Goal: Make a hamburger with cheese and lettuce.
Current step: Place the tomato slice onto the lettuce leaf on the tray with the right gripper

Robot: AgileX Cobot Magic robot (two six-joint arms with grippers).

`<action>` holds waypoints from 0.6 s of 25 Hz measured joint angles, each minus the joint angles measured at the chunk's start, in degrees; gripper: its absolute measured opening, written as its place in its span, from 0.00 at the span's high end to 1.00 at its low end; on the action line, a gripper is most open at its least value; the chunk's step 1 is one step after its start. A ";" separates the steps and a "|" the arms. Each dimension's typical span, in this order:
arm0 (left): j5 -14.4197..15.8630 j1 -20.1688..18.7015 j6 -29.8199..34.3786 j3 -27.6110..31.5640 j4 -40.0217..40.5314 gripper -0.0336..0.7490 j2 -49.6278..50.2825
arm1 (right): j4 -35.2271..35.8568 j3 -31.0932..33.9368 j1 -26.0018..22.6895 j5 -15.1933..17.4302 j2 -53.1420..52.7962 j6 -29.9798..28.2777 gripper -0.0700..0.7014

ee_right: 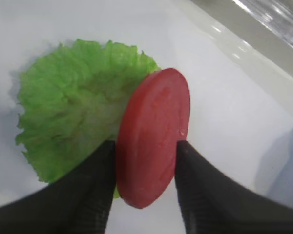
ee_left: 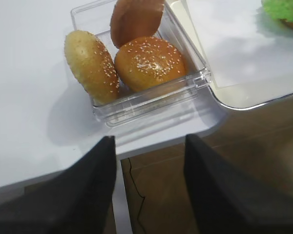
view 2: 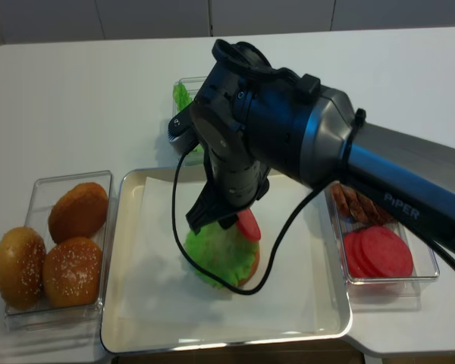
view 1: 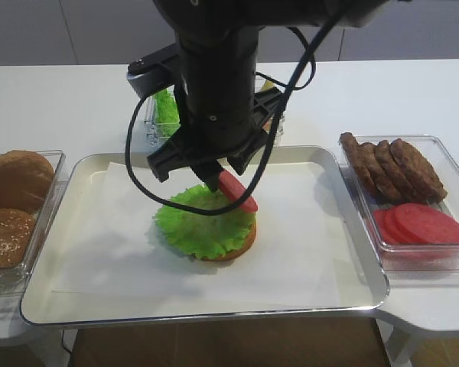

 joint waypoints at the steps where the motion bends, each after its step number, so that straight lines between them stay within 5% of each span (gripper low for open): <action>1: 0.00 0.00 0.00 0.00 0.00 0.52 0.00 | 0.48 0.00 0.00 0.00 0.00 -0.13 0.49; 8: 0.00 0.00 0.00 0.00 0.00 0.52 0.00 | 4.10 0.00 0.00 -0.46 0.00 -1.18 0.35; 15: 0.00 0.00 0.00 0.00 0.00 0.52 0.00 | 8.07 0.00 0.00 -1.49 0.00 -1.42 0.33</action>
